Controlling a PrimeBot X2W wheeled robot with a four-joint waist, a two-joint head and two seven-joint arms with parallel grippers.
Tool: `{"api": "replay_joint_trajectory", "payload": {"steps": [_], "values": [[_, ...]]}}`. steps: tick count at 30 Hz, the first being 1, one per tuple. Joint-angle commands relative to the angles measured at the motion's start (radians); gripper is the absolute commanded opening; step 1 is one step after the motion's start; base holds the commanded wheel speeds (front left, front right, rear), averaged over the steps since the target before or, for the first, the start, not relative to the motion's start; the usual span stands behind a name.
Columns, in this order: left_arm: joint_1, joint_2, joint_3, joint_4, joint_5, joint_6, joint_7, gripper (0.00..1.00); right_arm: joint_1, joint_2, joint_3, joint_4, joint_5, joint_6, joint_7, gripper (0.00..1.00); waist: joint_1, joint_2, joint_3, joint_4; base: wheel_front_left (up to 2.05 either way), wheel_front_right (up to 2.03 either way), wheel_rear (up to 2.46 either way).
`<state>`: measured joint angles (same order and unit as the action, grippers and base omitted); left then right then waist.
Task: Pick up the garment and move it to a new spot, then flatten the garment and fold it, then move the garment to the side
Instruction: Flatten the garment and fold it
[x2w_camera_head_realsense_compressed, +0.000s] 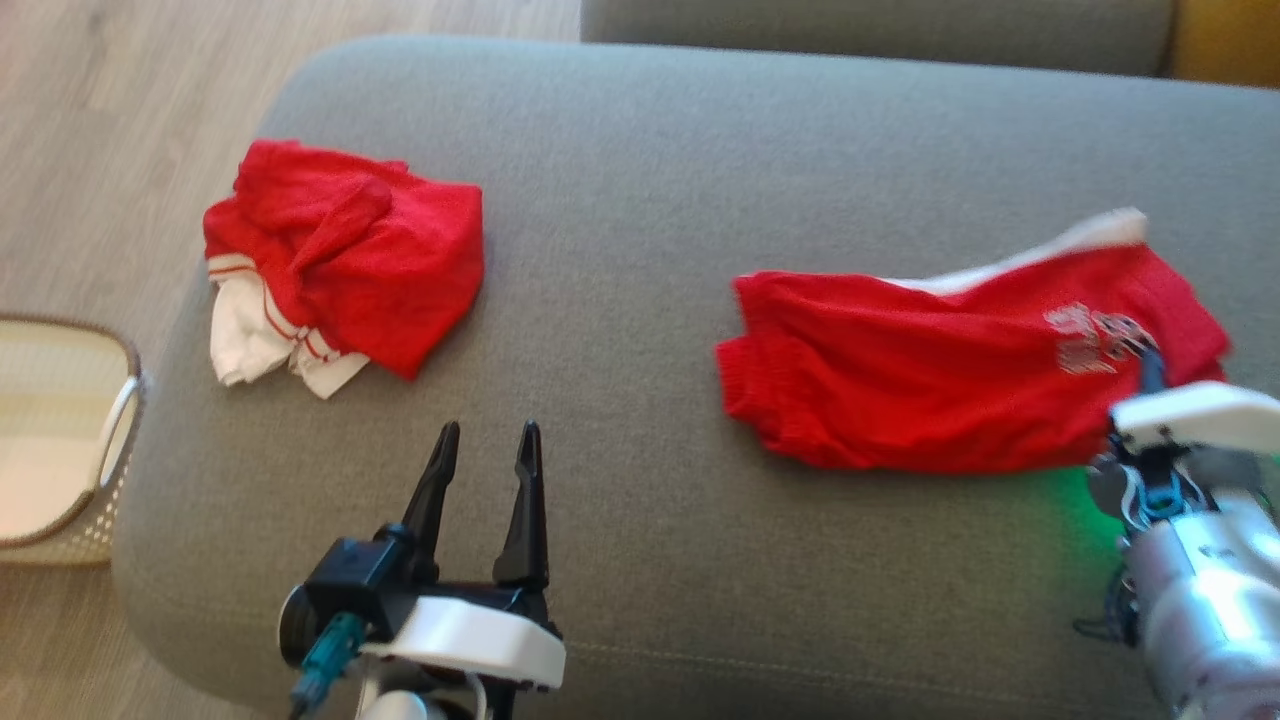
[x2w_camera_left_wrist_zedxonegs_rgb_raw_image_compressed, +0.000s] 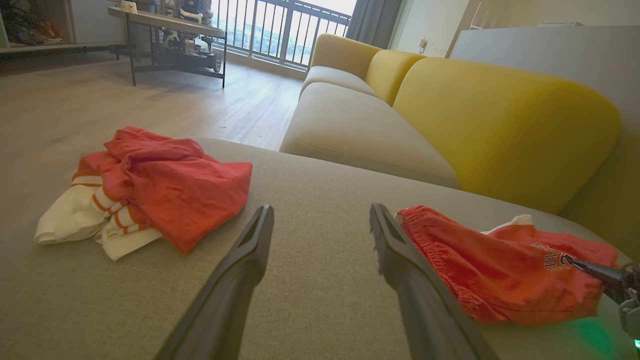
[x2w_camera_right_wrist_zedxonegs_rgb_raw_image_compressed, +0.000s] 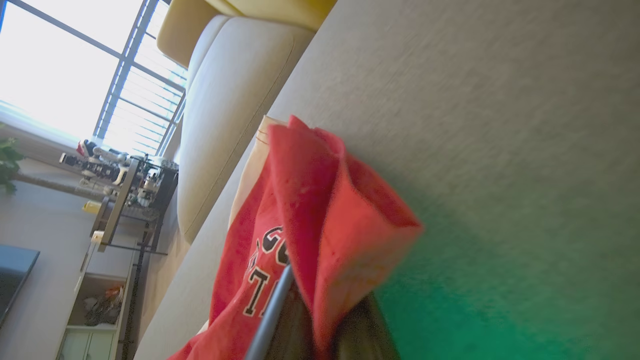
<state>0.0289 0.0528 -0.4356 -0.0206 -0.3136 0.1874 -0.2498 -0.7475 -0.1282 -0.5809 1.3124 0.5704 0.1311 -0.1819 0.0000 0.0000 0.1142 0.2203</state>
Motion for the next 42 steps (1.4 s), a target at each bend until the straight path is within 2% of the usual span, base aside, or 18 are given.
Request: {"api": "replay_joint_trajectory", "payload": {"steps": [1,7,13,16,20,22,24,28,29,32,37,42], "values": [[-0.008,-0.003,0.041,-0.025,0.001,-0.008,-0.012,1.00,0.000,-0.015,-0.010,-0.023,-0.021,0.000,-0.033,0.00,0.0000,0.0000,-0.028,-0.015,0.00,0.00,0.00],[0.016,-0.003,0.070,-0.027,0.005,-0.021,-0.012,1.00,0.079,0.019,-0.076,-0.022,-0.102,0.000,-0.063,0.00,0.0000,0.0000,-0.057,-0.035,0.00,0.00,0.00],[0.023,-0.003,0.068,-0.020,0.008,-0.034,-0.012,1.00,0.082,0.024,-0.101,-0.022,-0.204,0.000,-0.076,0.00,0.0000,0.0000,-0.068,-0.046,0.00,0.00,0.00],[0.022,-0.003,0.070,-0.018,0.007,-0.036,-0.012,1.00,0.056,0.040,-0.078,-0.038,-0.273,0.000,-0.079,0.00,0.0000,0.0000,-0.073,-0.049,0.00,0.00,0.00],[0.022,-0.003,0.071,-0.014,0.009,-0.040,-0.012,1.00,0.045,0.070,-0.020,-0.139,-0.339,0.000,-0.079,0.00,0.0000,0.0000,-0.081,-0.044,0.00,0.00,0.00],[0.025,-0.003,0.074,-0.013,0.009,-0.042,-0.012,1.00,0.051,0.076,0.029,-0.180,-0.347,0.000,-0.080,0.00,0.0000,0.0000,-0.087,-0.037,0.00,0.00,0.00],[0.028,-0.003,0.074,-0.011,0.009,-0.045,-0.012,1.00,0.038,0.077,0.129,-0.170,-0.289,0.000,-0.080,0.00,0.0000,0.0000,-0.092,-0.024,0.00,0.00,0.00],[0.037,-0.003,0.083,-0.007,0.009,-0.049,-0.012,1.00,0.066,0.078,0.396,-0.201,-0.106,0.000,-0.080,0.00,0.0000,0.0000,-0.101,-0.008,0.00,0.00,0.00],[0.040,-0.003,0.086,-0.006,0.008,-0.050,-0.012,1.00,0.115,0.078,0.519,-0.260,-0.015,0.000,-0.080,0.00,0.0000,0.0000,-0.104,-0.001,0.00,0.00,0.00],[0.043,-0.003,0.090,-0.007,0.007,-0.052,-0.012,1.00,0.186,0.078,0.663,-0.356,0.101,0.000,-0.080,0.00,0.0000,0.0000,-0.107,0.007,0.00,0.00,0.00],[0.052,-0.003,0.095,-0.008,0.008,-0.053,-0.012,1.00,0.264,0.078,0.806,-0.433,0.187,0.000,-0.080,0.00,0.0000,0.0000,-0.112,0.020,0.00,0.00,0.00],[0.056,-0.003,0.095,-0.005,0.010,-0.056,-0.012,1.00,0.289,0.078,0.853,-0.444,0.206,0.000,-0.080,0.00,0.0000,0.0000,-0.114,0.036,0.00,0.00,0.00]]}}
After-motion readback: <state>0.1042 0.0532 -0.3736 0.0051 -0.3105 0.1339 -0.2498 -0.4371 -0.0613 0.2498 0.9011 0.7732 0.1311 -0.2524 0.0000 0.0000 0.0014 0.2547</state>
